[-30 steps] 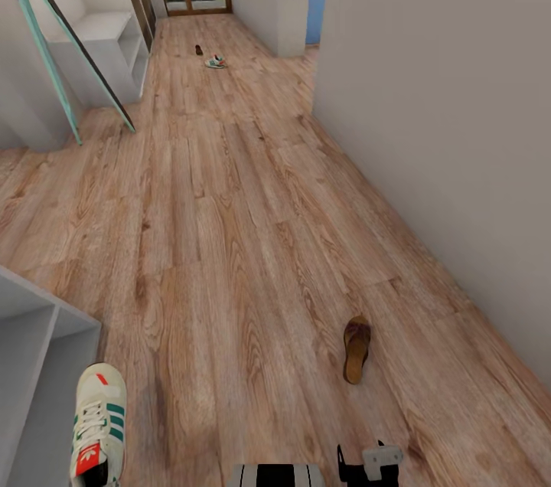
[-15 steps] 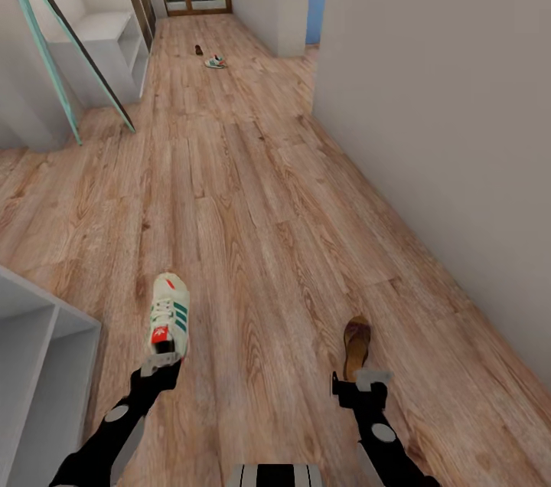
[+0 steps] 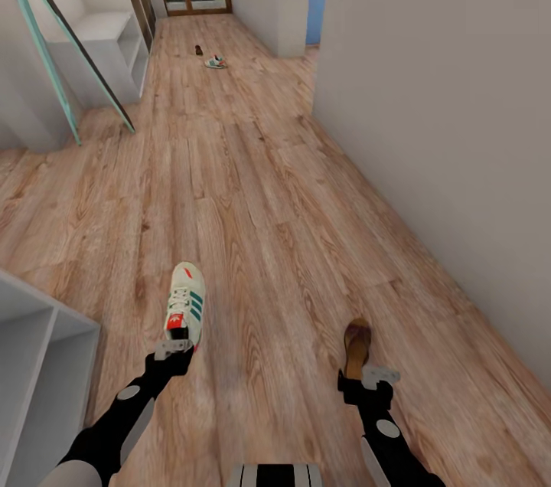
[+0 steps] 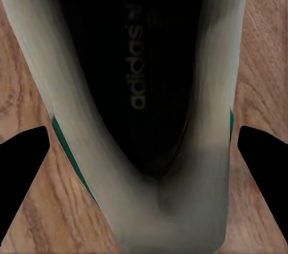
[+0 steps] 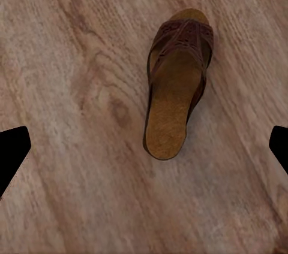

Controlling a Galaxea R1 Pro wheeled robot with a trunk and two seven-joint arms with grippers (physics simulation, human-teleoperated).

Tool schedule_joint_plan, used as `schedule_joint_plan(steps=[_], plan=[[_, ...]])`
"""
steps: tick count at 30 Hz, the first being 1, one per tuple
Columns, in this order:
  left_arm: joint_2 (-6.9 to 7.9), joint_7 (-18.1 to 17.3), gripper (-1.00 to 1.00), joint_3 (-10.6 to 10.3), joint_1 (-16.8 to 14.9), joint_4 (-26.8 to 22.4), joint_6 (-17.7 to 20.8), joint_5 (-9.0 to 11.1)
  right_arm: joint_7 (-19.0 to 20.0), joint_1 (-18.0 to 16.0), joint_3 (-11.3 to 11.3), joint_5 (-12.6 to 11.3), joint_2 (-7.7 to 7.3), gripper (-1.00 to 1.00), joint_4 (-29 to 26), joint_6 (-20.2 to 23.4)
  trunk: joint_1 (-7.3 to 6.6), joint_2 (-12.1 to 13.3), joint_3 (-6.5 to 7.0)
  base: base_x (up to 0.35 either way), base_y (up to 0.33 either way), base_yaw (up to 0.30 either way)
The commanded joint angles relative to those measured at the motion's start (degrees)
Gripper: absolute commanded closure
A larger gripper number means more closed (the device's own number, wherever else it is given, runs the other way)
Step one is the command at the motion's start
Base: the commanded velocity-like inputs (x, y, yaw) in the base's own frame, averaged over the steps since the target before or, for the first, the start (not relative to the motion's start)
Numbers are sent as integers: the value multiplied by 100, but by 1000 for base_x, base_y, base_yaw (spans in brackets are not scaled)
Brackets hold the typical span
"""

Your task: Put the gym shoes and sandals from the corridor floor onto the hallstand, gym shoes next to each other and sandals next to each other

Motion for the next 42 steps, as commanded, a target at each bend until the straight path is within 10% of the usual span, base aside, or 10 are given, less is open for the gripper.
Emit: schedule_joint_plan(steps=[1,31,42], plan=[[6,-10,100,-27,-3,4,-14,60,-42,-2,20,-50,-3,-100,-10,24,1,-1,-3,196,0,0],[-10,-5,100,-43,-160,-29,68,61,-43,-24,-26,-43,-15,-100,-10,135,1,-1,-3,82,0,-54],[-20,-12,100,-42,-245,-760,516,68,-40,-125,-25,-48,-20,-100,-301,230,242,-442,-225,0,0,0]])
